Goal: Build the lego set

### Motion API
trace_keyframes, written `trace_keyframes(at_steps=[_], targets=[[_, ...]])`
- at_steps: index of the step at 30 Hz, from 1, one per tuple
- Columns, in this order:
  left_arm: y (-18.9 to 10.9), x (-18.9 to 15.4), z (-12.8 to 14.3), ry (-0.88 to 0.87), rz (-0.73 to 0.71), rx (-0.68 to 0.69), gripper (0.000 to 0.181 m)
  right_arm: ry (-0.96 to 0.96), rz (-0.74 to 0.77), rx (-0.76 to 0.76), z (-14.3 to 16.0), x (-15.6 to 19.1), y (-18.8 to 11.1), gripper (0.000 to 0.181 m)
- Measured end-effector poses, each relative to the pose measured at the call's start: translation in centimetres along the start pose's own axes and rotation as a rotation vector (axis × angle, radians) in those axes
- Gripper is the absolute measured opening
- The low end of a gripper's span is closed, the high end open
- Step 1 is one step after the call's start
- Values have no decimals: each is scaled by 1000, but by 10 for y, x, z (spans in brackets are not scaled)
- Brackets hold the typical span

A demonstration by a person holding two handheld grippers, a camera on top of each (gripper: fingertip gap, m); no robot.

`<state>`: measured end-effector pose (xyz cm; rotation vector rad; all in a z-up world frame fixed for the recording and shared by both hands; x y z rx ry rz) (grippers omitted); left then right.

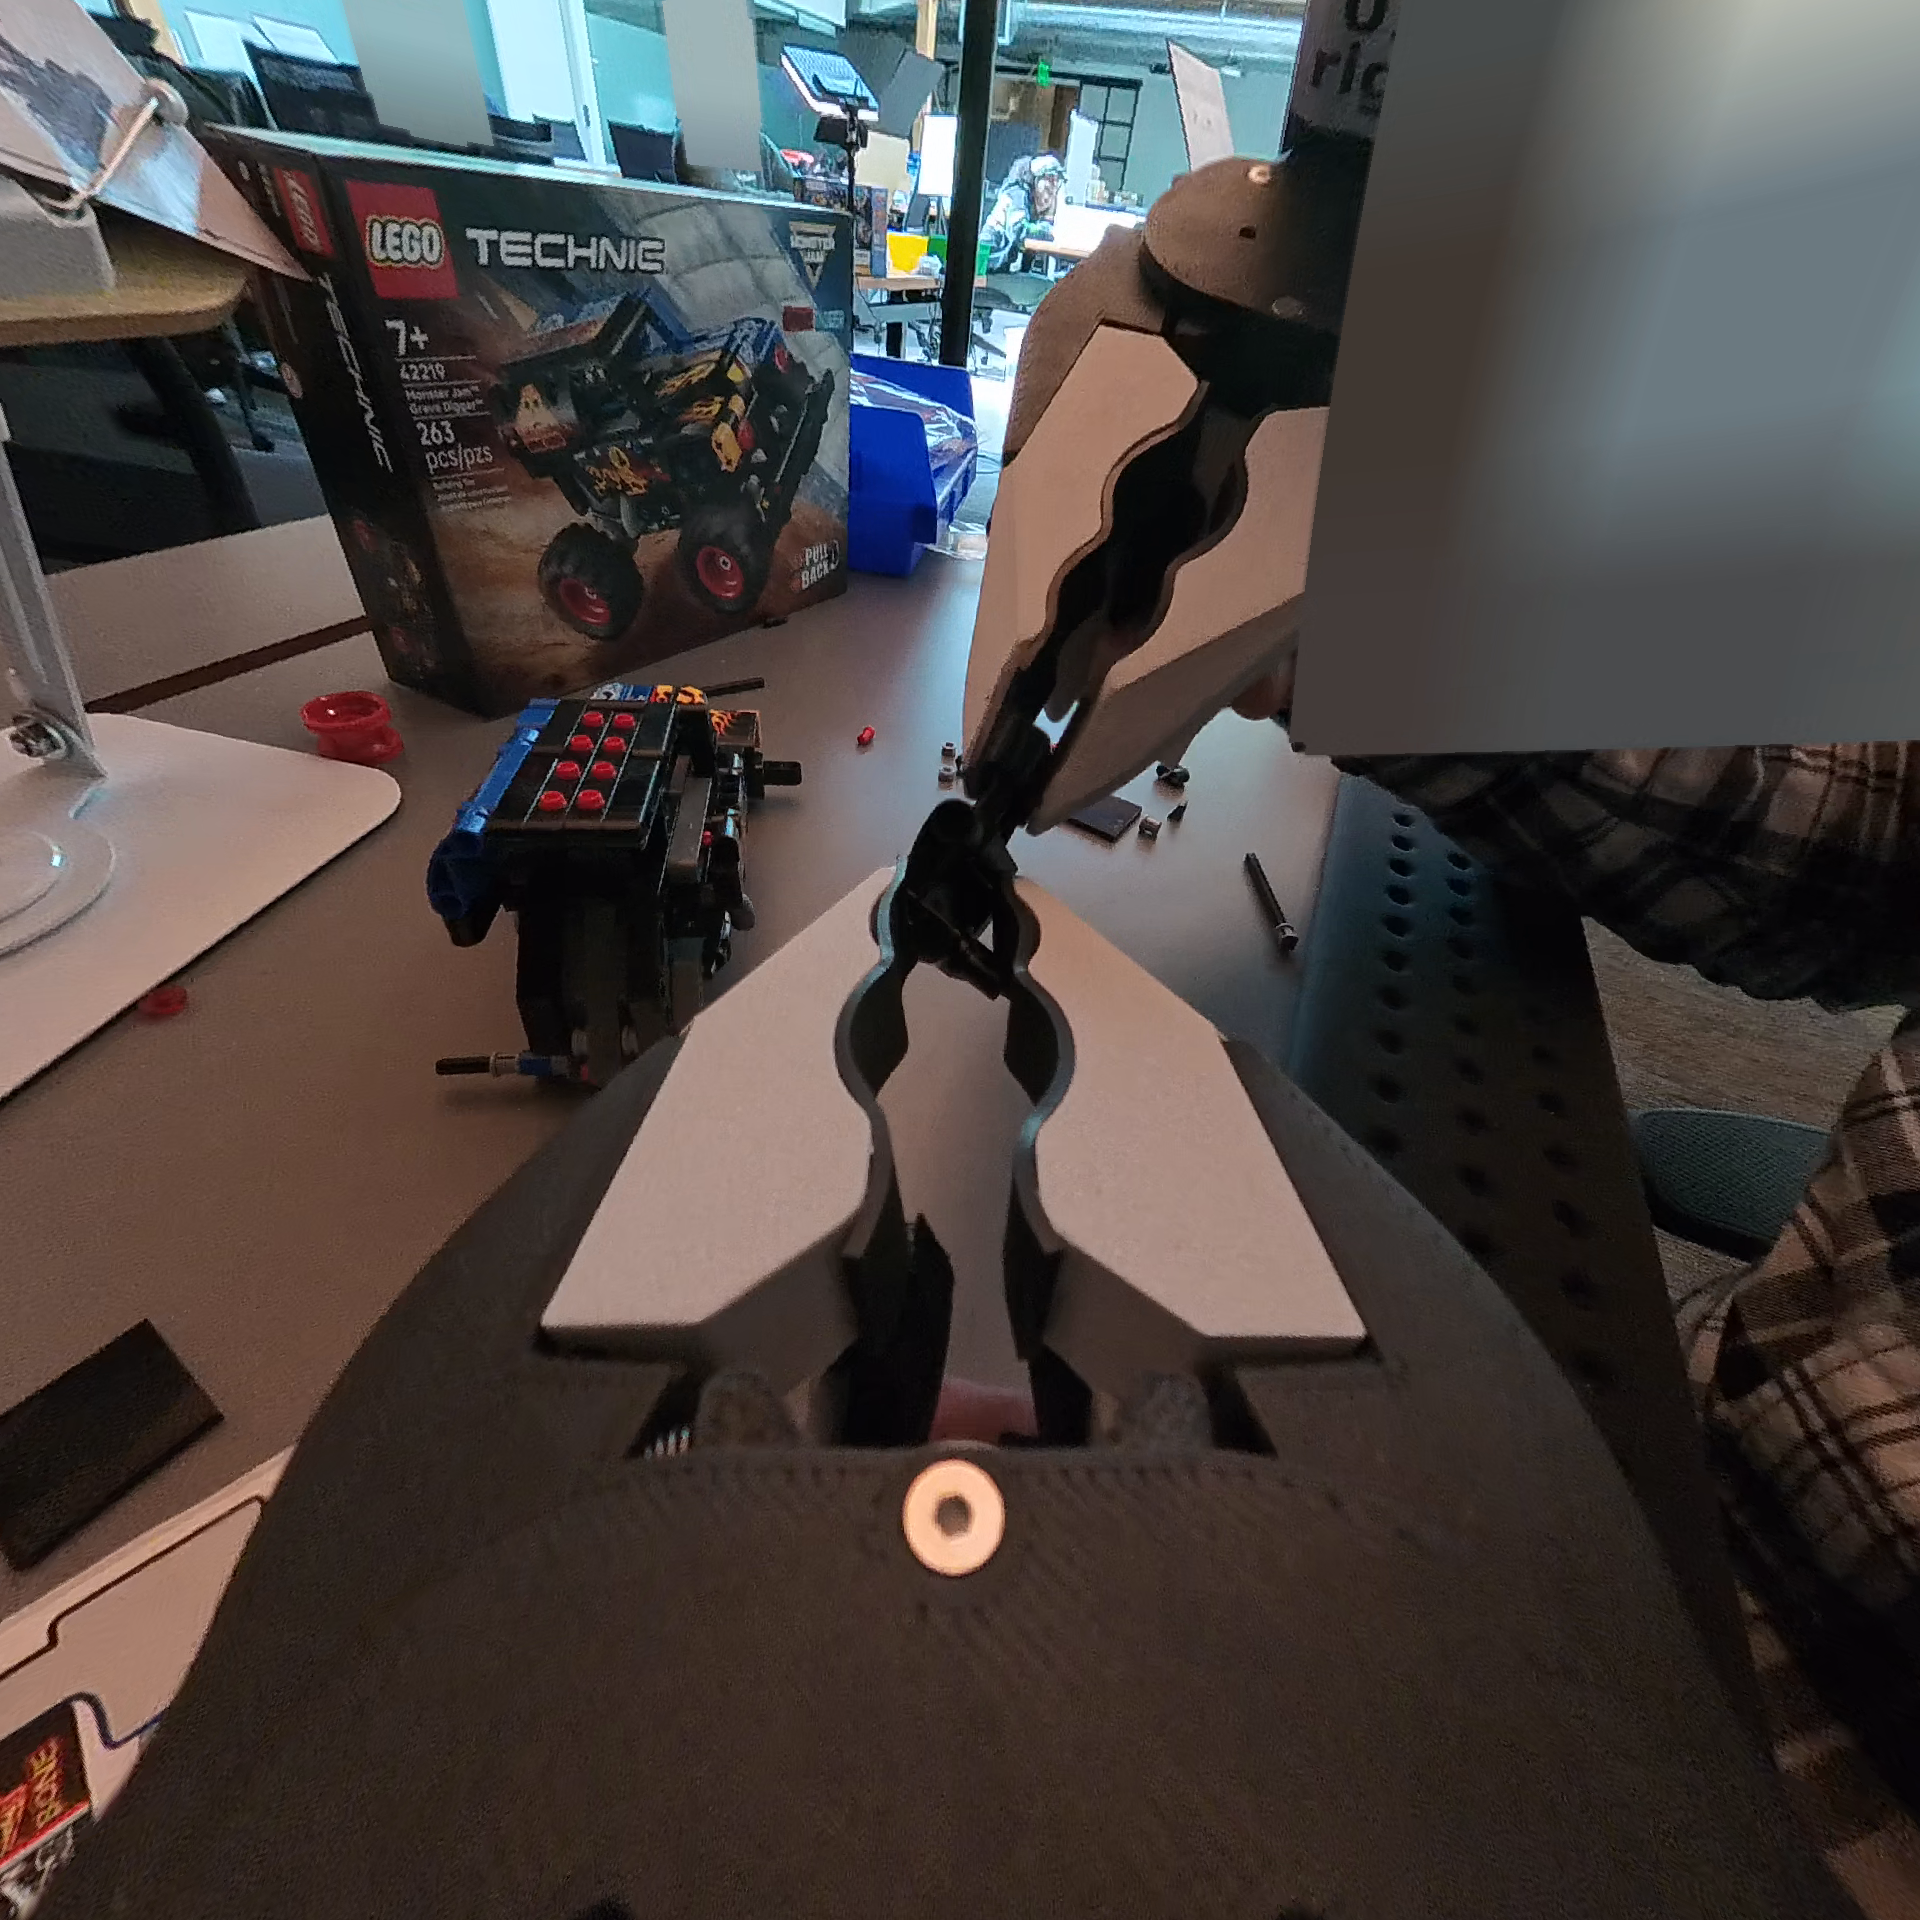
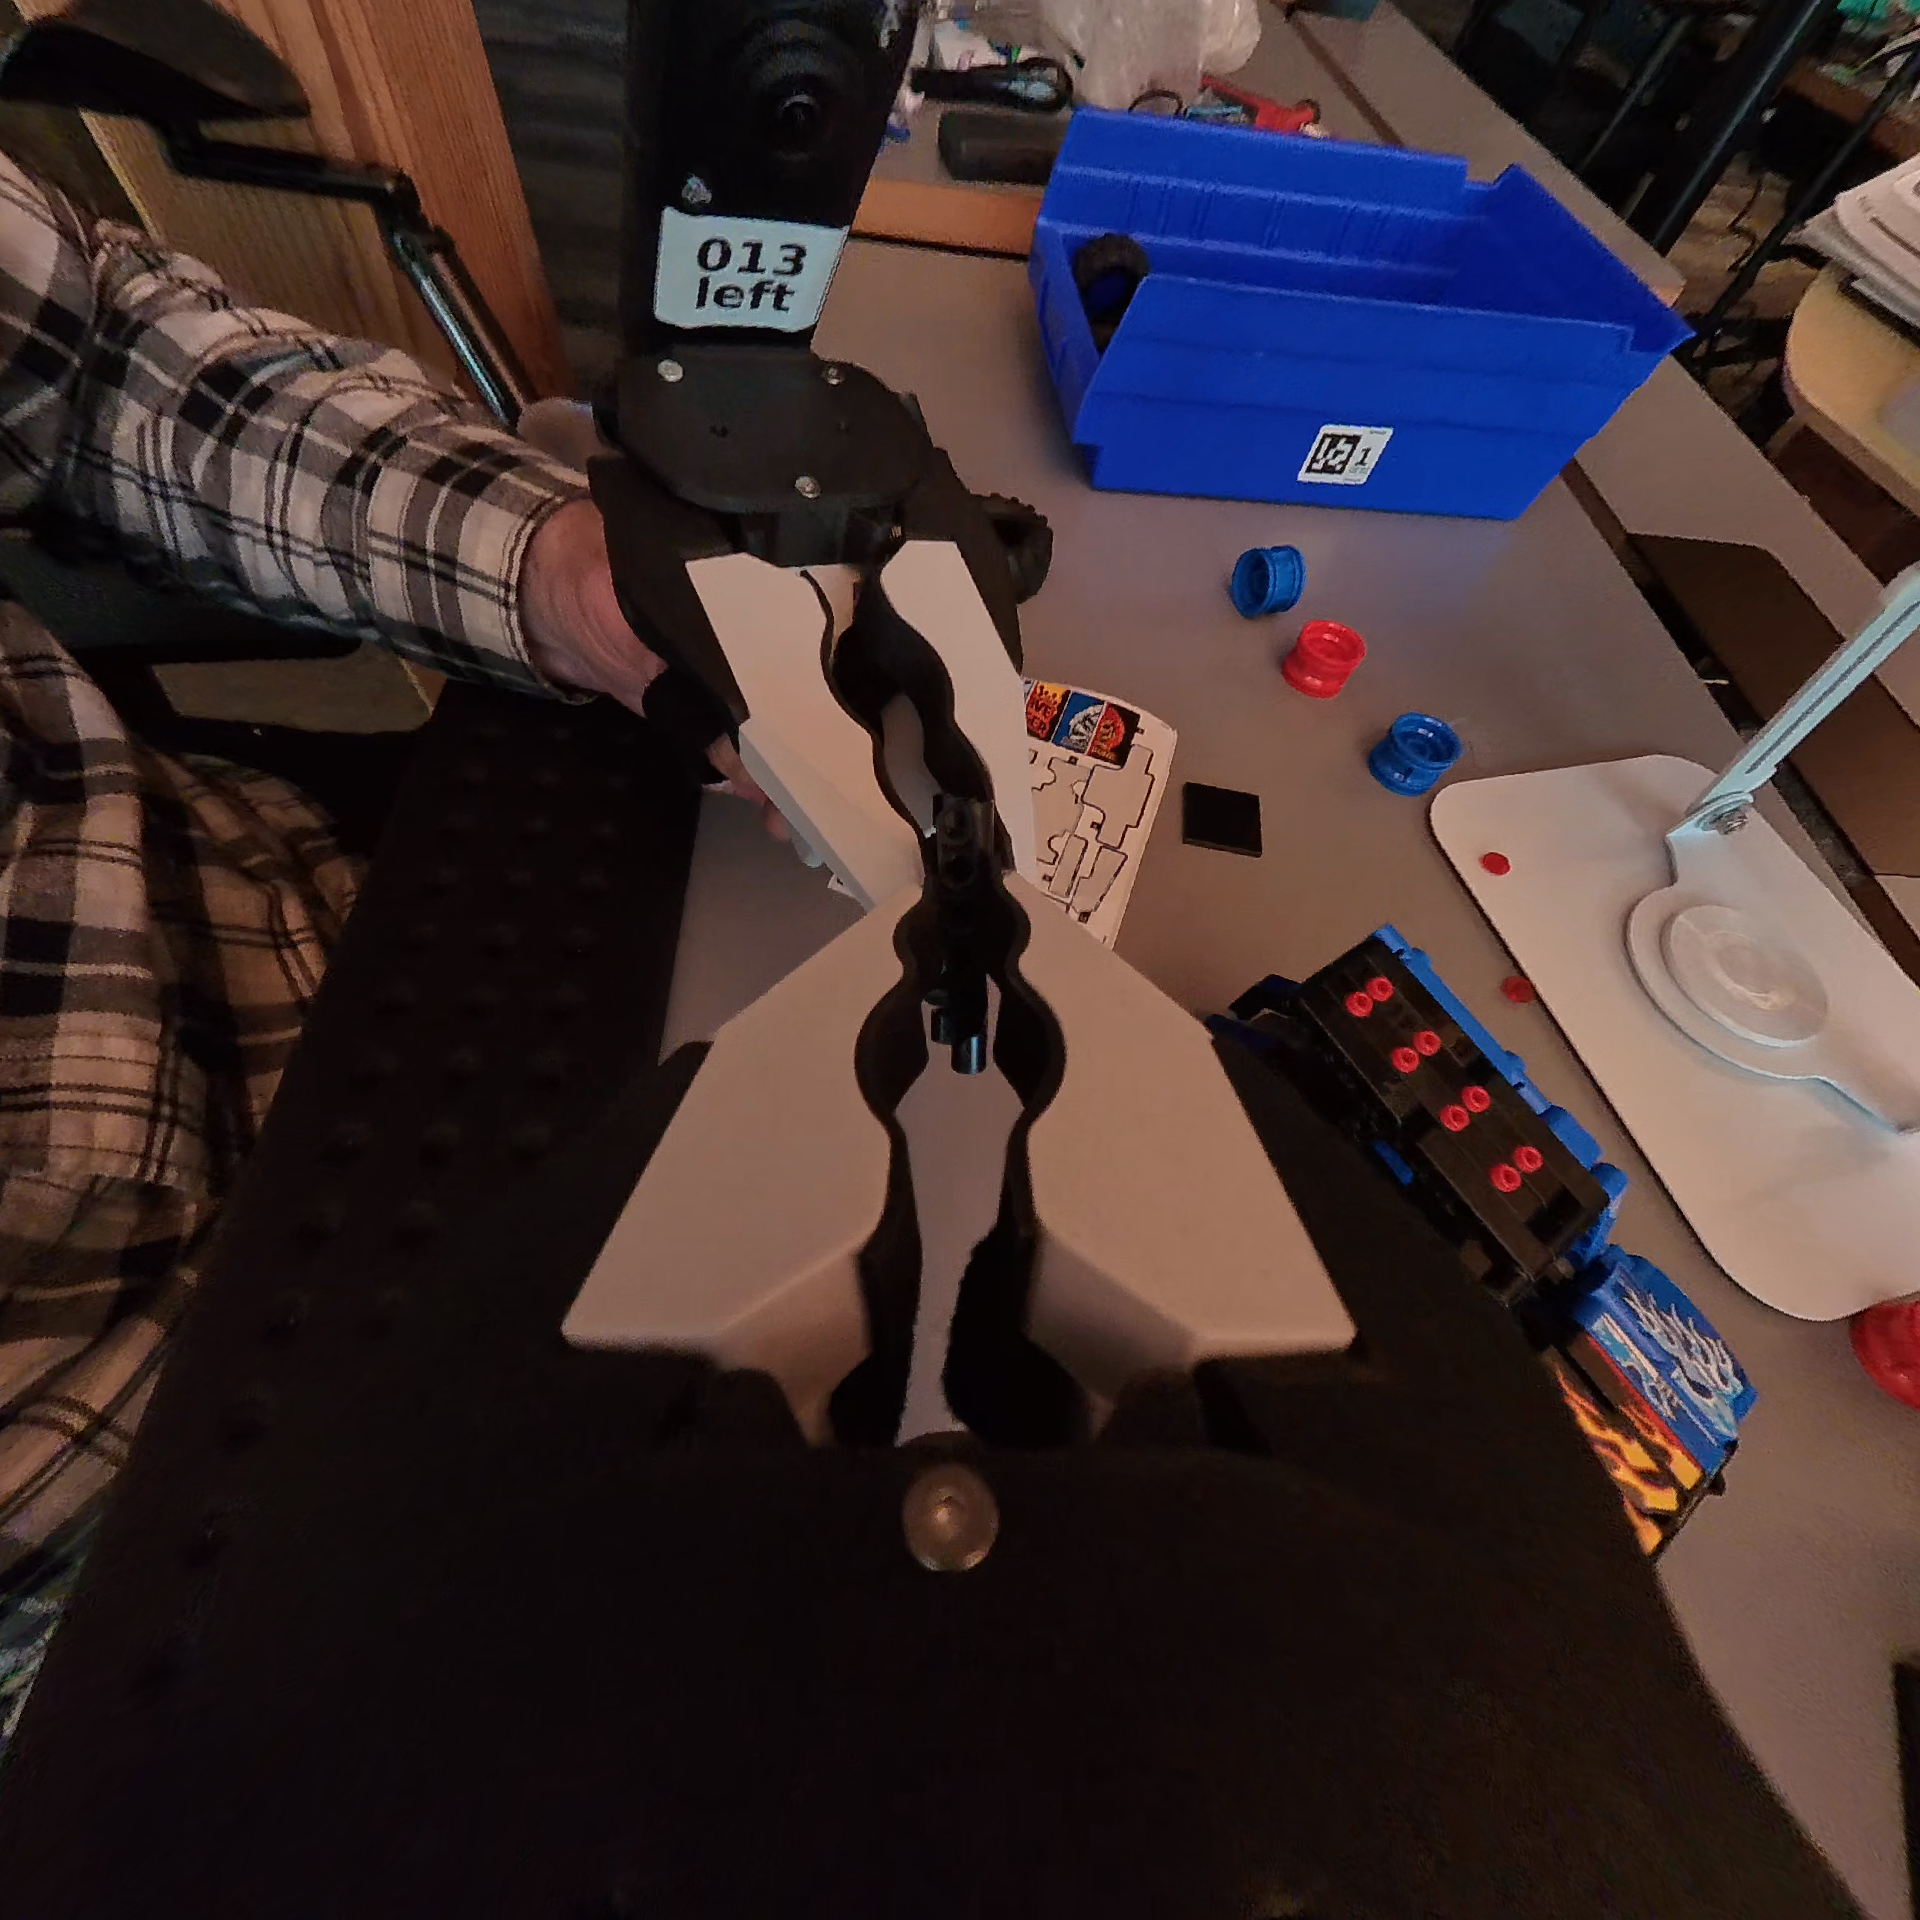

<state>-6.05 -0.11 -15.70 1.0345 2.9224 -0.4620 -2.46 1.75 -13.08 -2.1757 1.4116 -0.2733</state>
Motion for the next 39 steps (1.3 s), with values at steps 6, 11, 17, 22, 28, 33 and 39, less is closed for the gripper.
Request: trace_keyframes(at_steps=[6, 11, 17, 22, 28, 33, 39], targets=[[3, 3, 4, -17, -13, 28, 12, -66, 21, 81, 4, -3, 3, 5], [7, 5, 13, -18, -37, 79, 8, -96, 65, 85, 1, -1, 12, 5], [11, 12, 16, -51, -71, 105, 8, -42, 77, 50, 3, -7, 16, 6], [16, 13, 22, -155, 0, 136, 8, 44, 31, 7, 13, -13, 15, 6], [19, 14, 29, -249, 48, 166, 8, 87, -24, -8, 20, -17, 14, 8], [20, 12, 29, -287, 80, 161, 8, 96, -48, -3, 25, -16, 13, 5], [21, 12, 28, -296, 89, 173, 8, 163, -108, -50, 27, -18, 13, 5]])
Point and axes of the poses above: each gripper's, where its closed fingertips meet, y out along the fingers, z out of its underside, x = y × z across the jaws, the point moved 3 cm from there along -y, back along the fingers, and after that the axes turned 6 degrees about x, right-handed, at the moved point
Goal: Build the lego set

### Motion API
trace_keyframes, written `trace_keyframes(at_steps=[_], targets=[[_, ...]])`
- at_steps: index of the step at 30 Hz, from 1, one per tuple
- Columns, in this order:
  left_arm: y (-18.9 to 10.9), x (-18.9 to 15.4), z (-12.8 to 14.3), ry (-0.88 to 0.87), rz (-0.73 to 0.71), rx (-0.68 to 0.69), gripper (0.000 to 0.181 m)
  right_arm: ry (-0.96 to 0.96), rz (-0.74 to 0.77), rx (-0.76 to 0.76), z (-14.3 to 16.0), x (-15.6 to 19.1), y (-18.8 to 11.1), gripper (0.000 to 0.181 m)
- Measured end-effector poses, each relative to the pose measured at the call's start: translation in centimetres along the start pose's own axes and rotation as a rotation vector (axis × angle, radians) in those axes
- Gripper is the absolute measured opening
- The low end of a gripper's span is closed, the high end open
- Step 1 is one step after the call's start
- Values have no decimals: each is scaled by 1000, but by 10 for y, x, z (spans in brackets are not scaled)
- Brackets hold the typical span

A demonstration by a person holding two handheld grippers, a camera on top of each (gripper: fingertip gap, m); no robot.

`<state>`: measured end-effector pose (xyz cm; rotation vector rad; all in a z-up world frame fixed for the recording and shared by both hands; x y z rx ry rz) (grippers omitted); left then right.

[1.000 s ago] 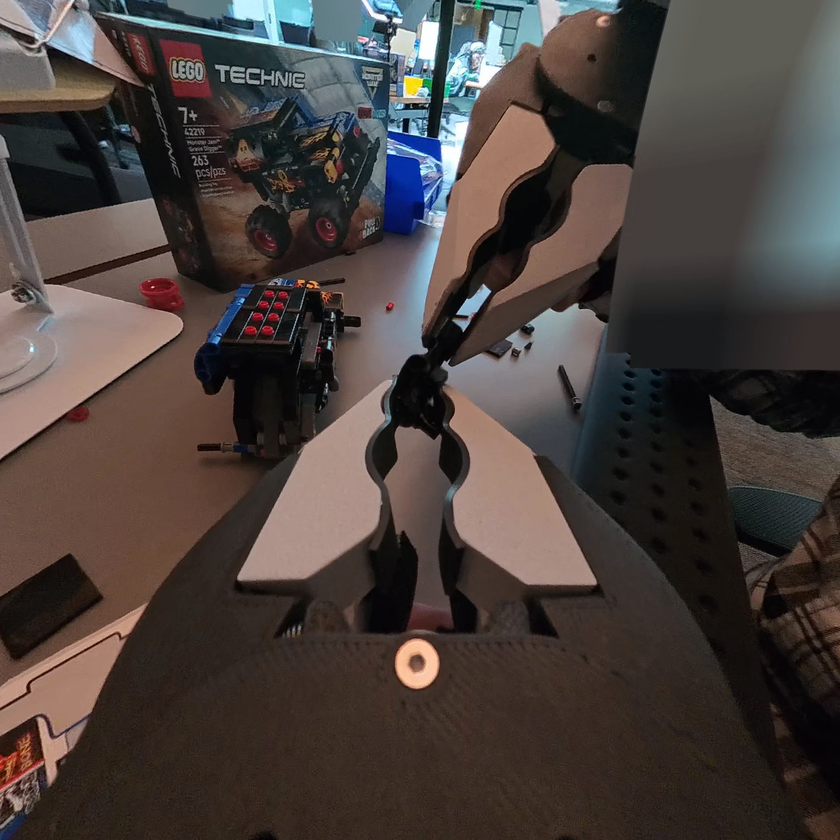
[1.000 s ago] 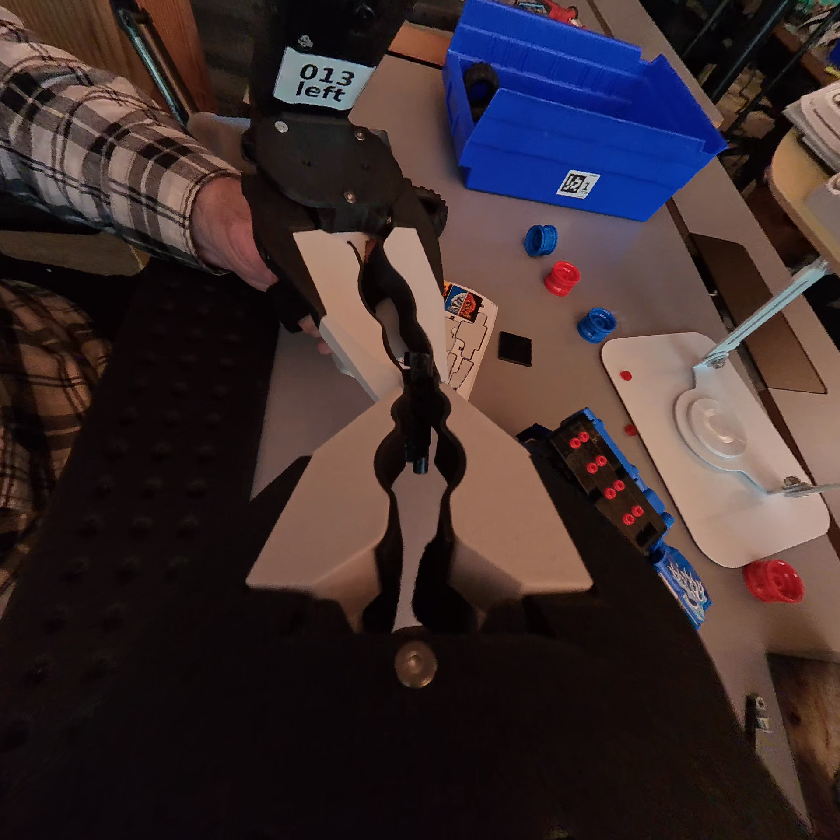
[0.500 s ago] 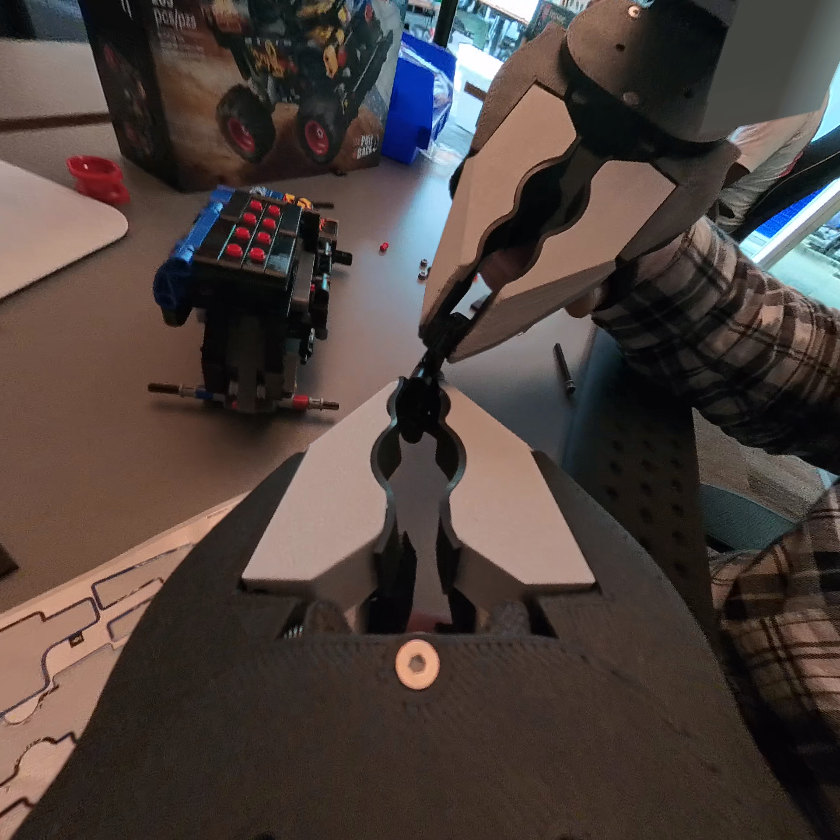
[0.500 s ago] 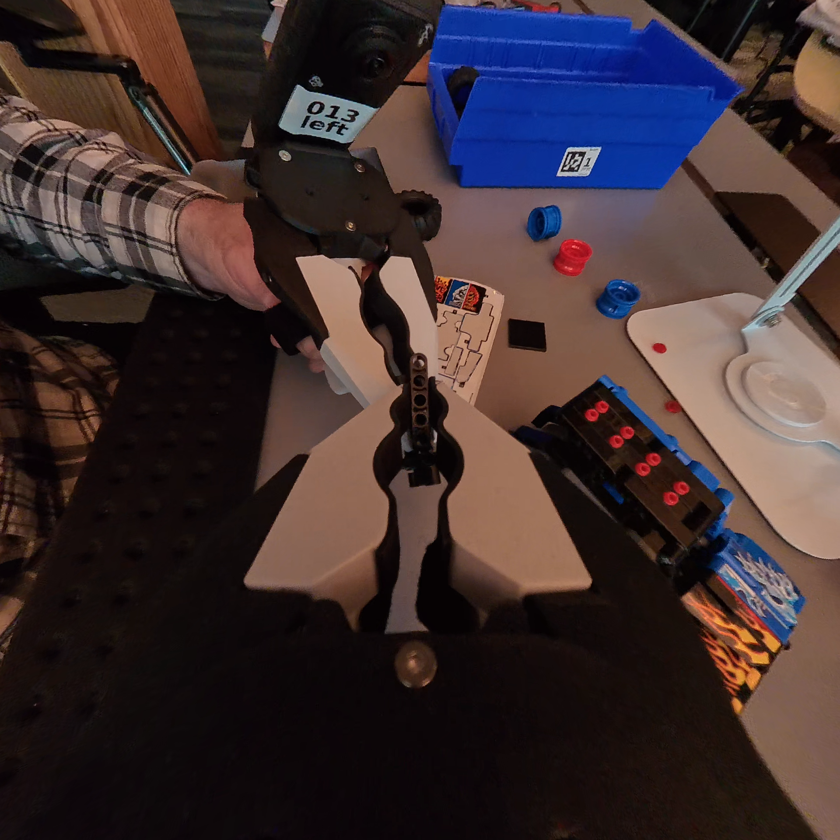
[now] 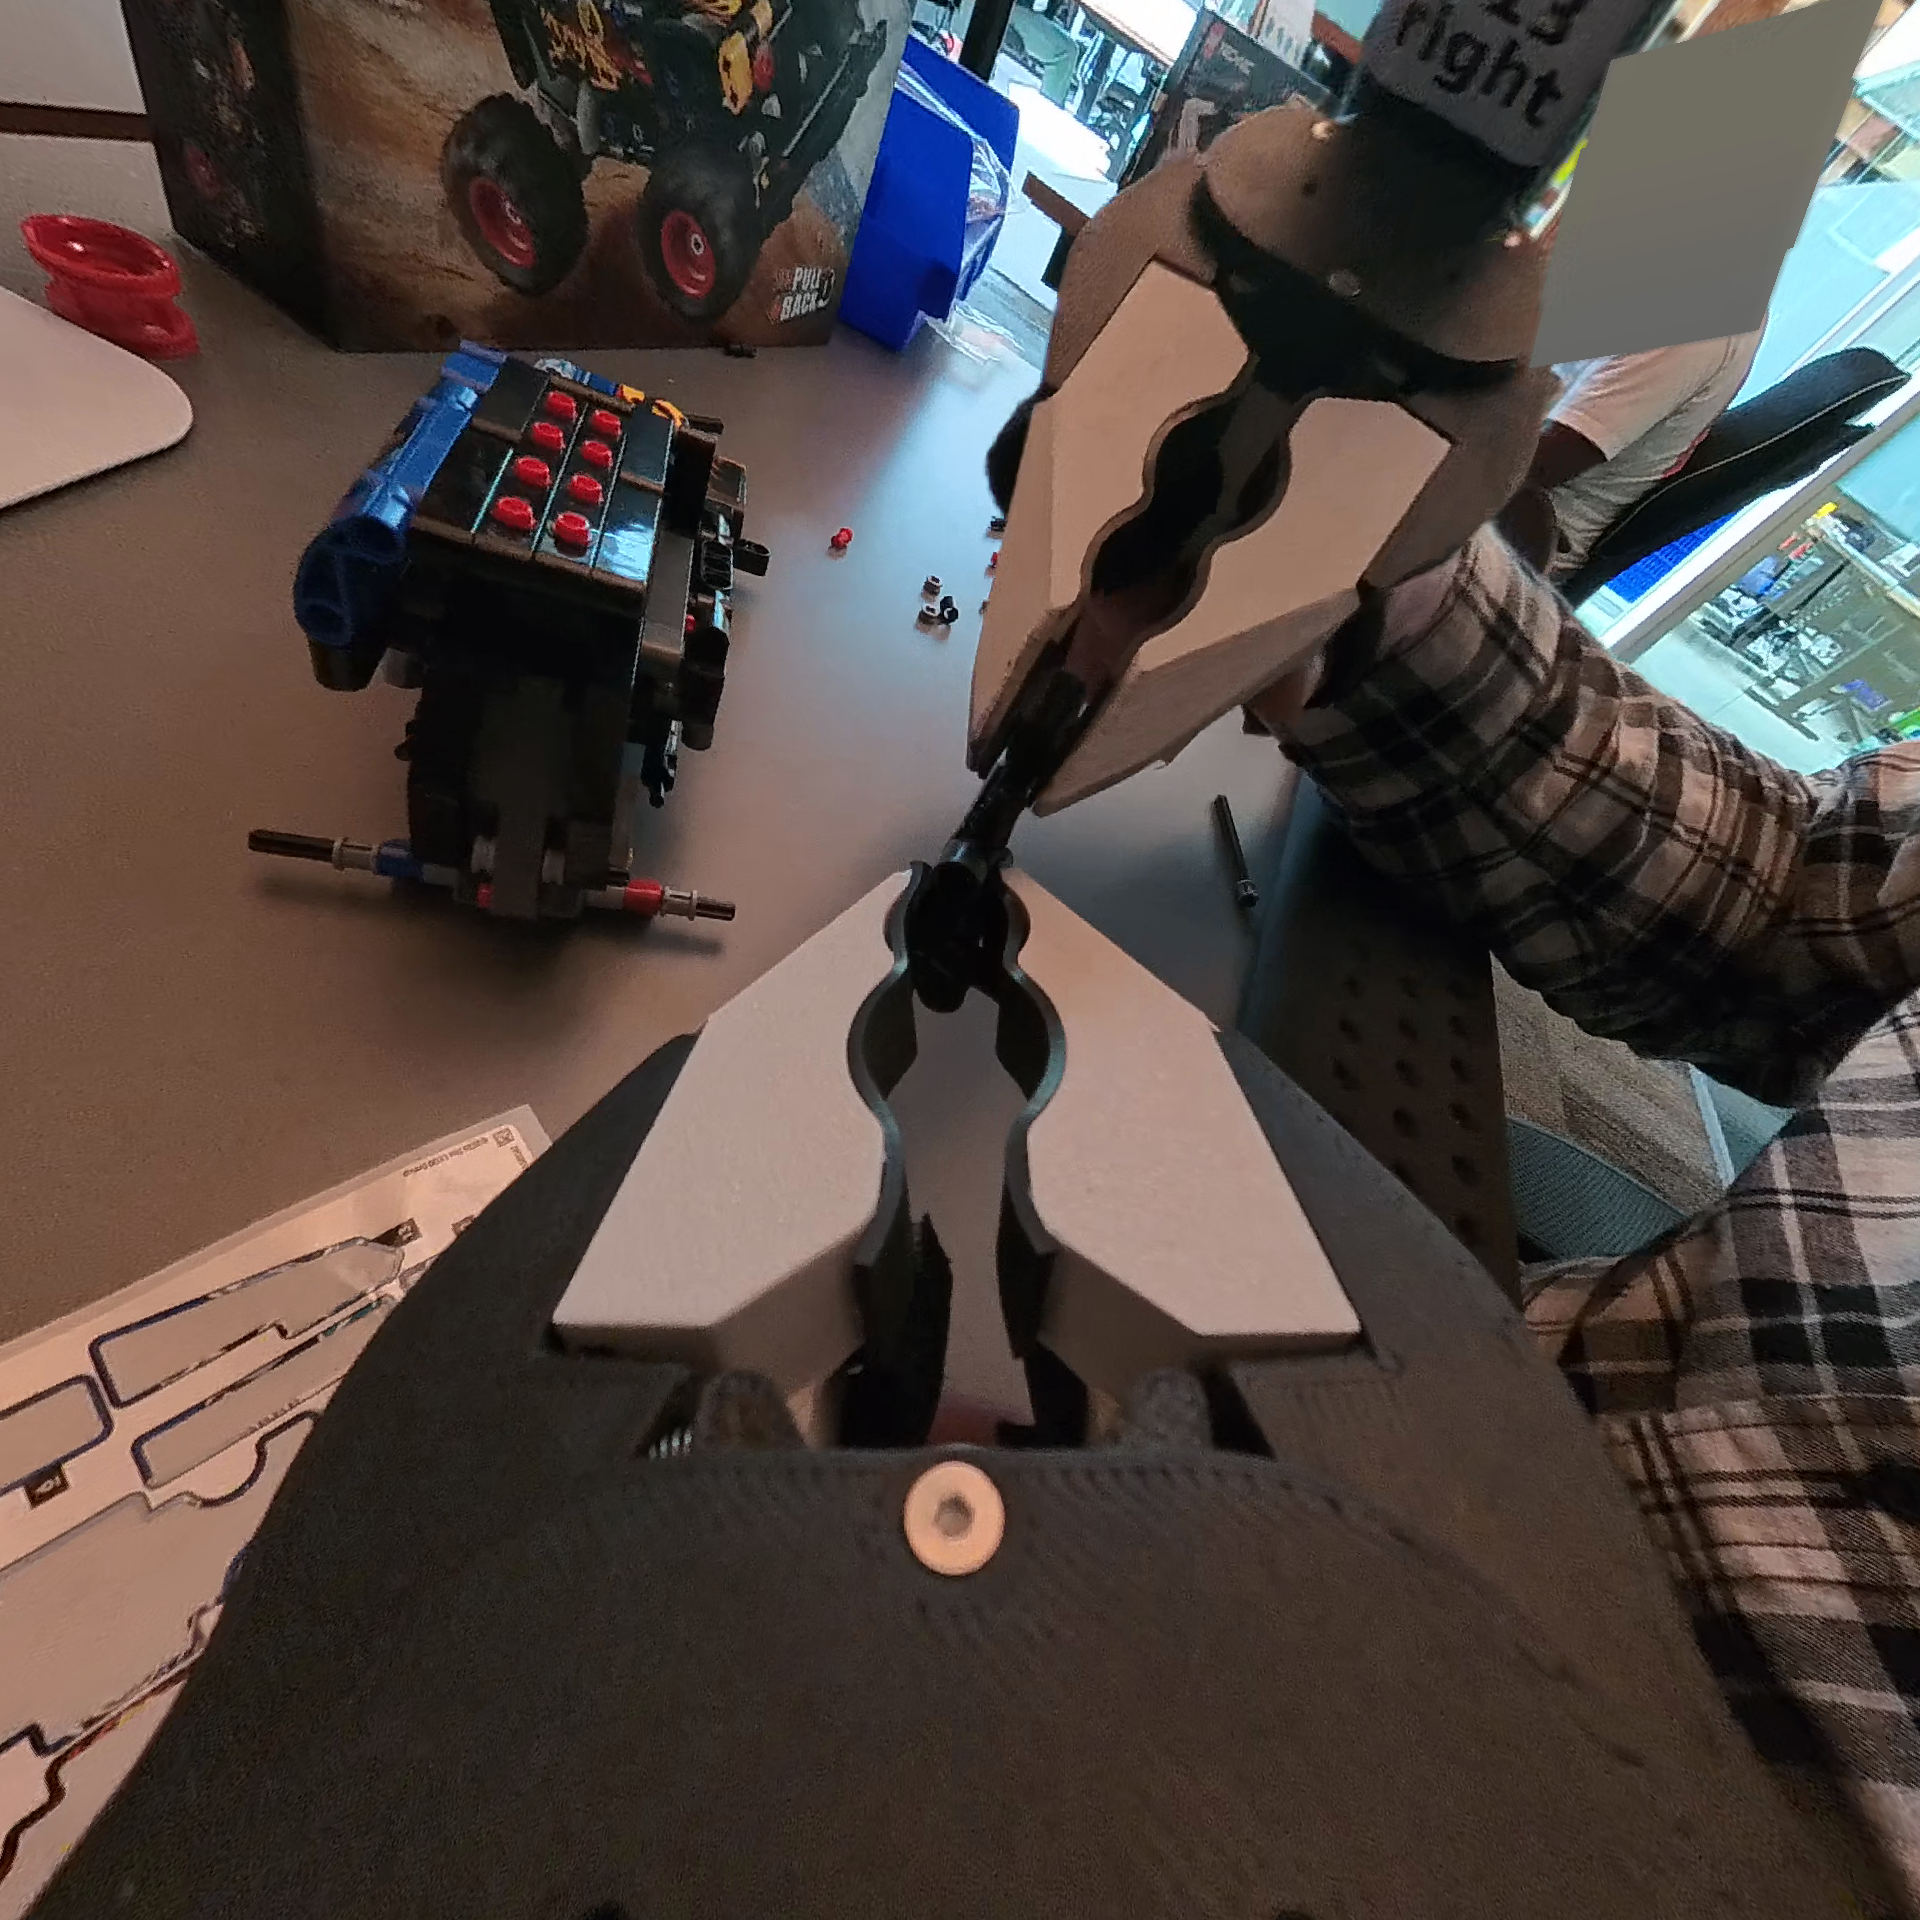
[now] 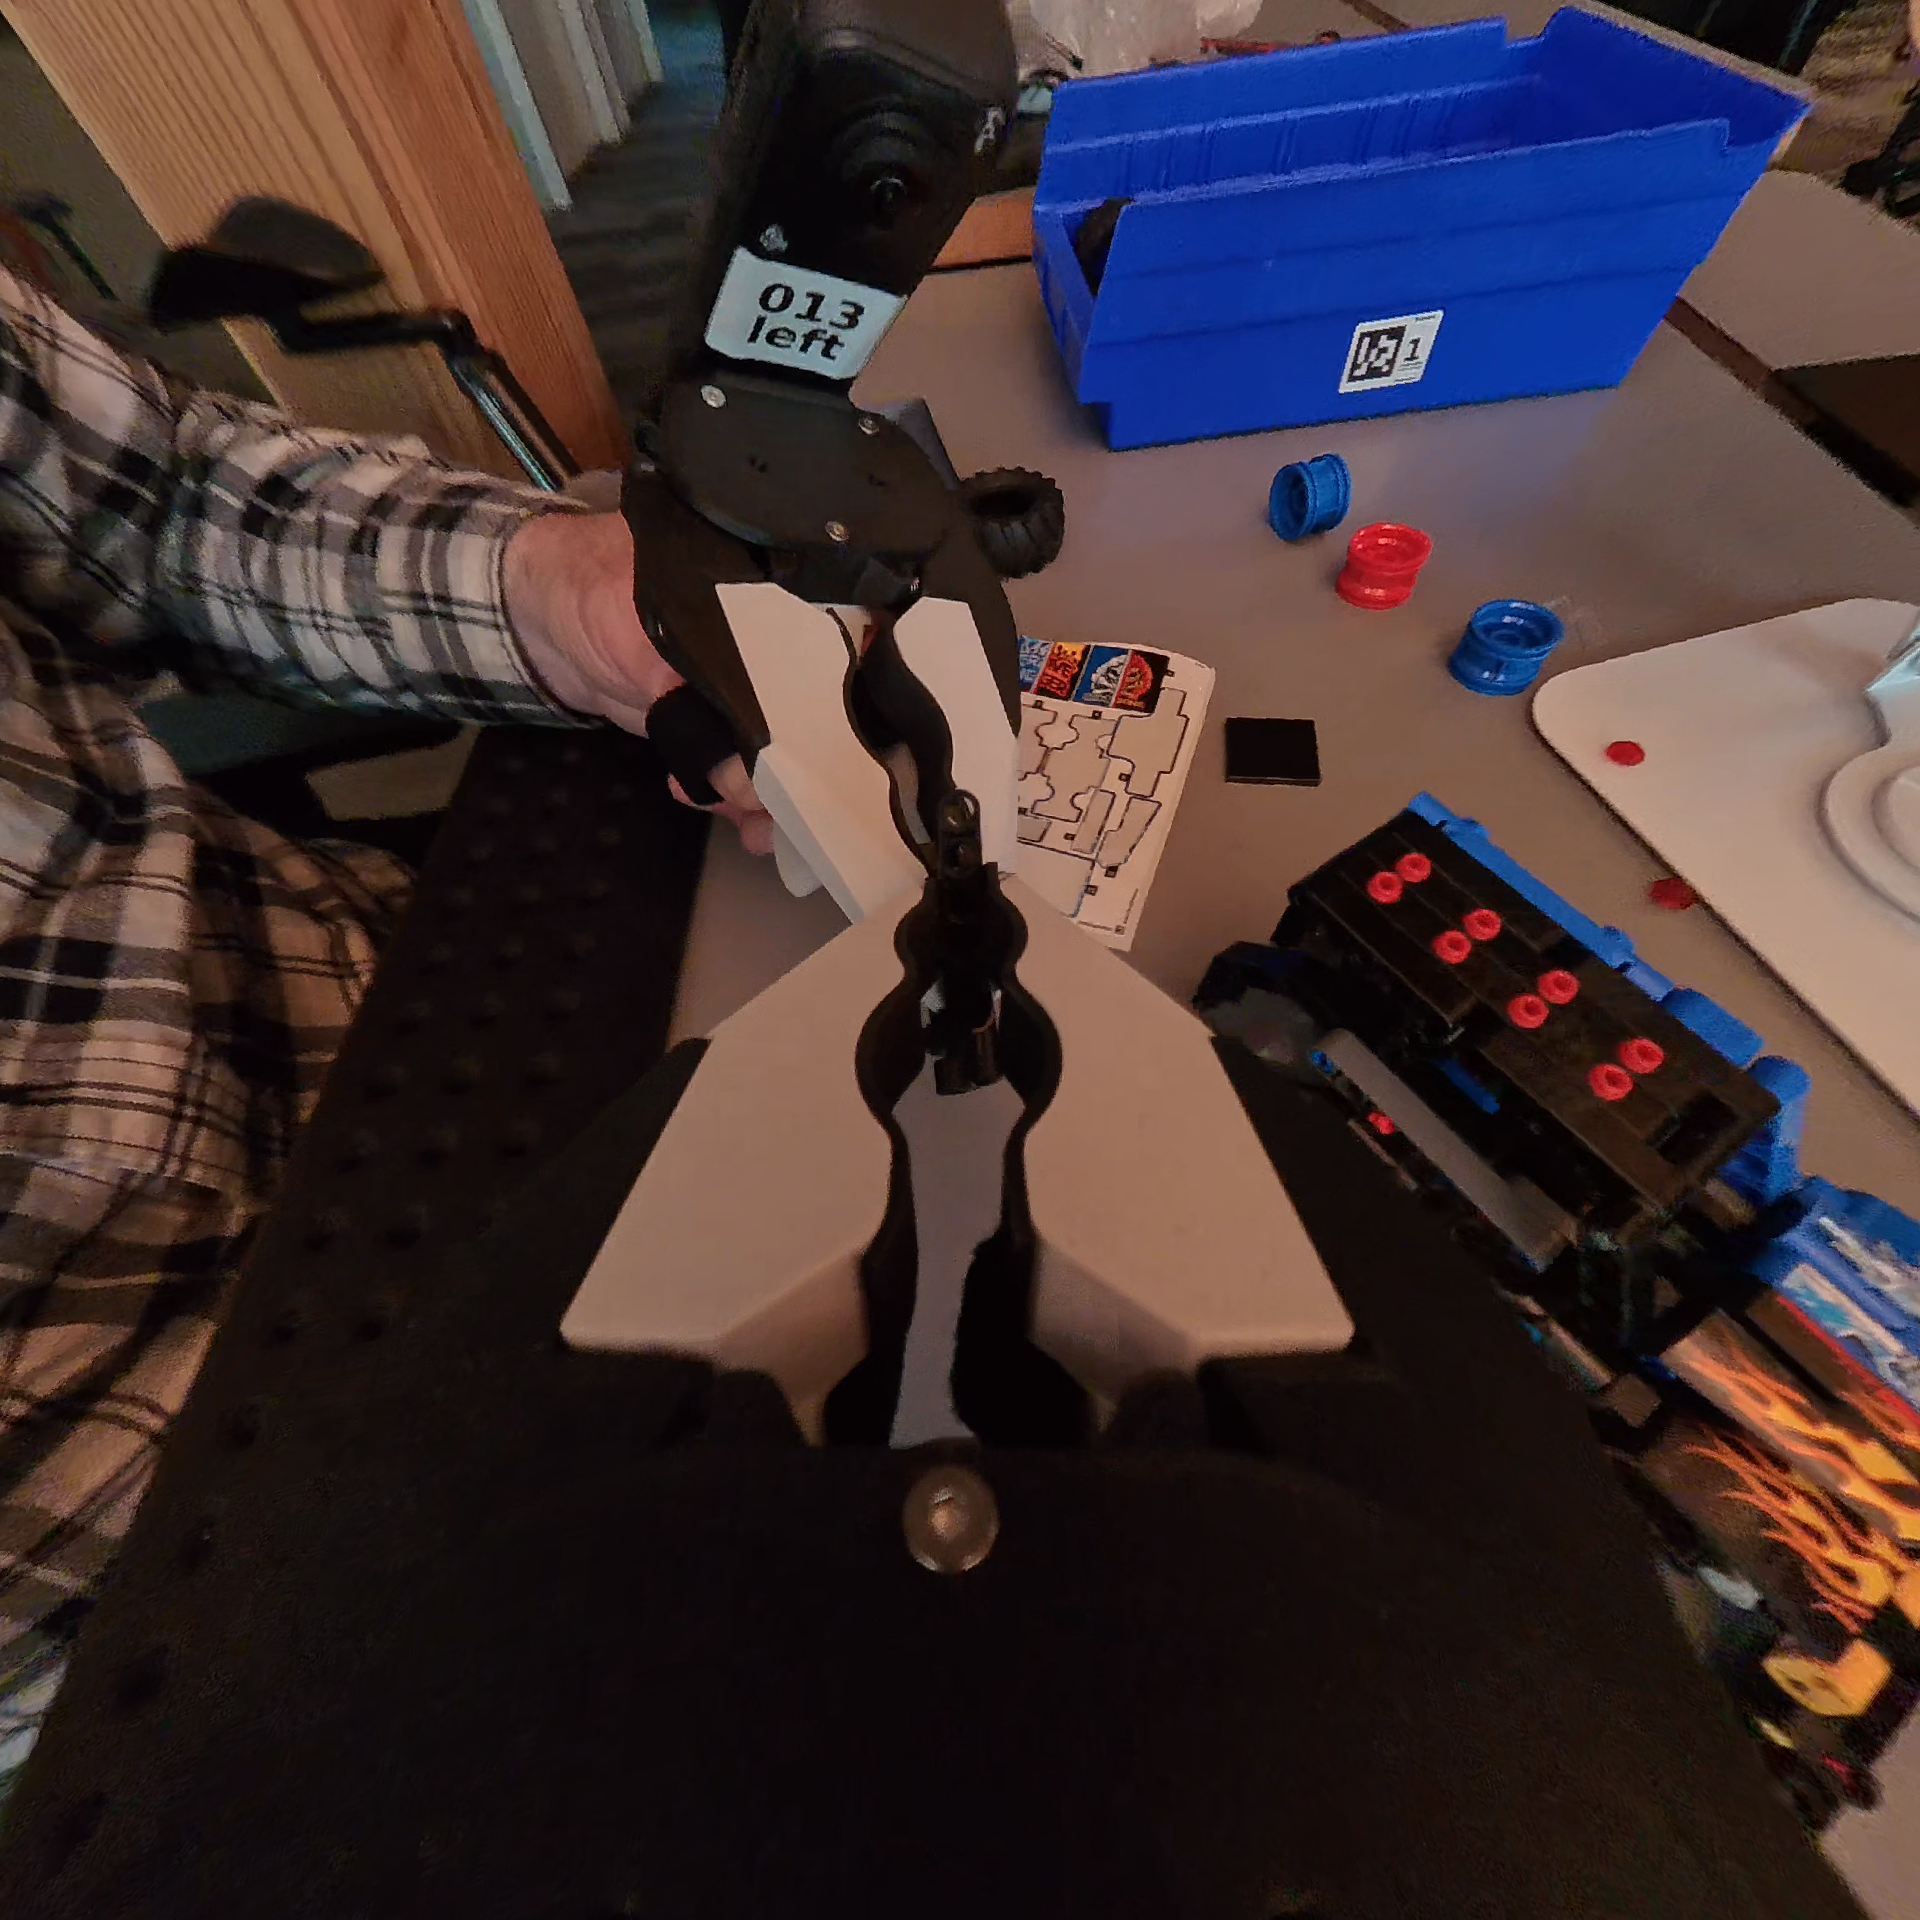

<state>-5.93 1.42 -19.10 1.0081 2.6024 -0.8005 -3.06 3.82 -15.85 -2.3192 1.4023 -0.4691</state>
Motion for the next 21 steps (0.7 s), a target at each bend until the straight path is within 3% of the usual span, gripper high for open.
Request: trace_keyframes(at_steps=[9, 21], targets=[[10, 0, 3, -49, 19, 66, 8, 220, -149, -89, 5, -13, -9, 4], [11, 5, 7, -73, 9, 99, 8, 112, -80, 49, 15, -8, 2, 5]])
Point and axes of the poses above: each gripper's, where its closed fingertips meet, y out along the fingers, z out of its underside, x = y × z across the jaws, the point moved 3 cm from there along -y, back along the fingers, and after that the axes turned 6 degrees about x, right-handed, at the moved point
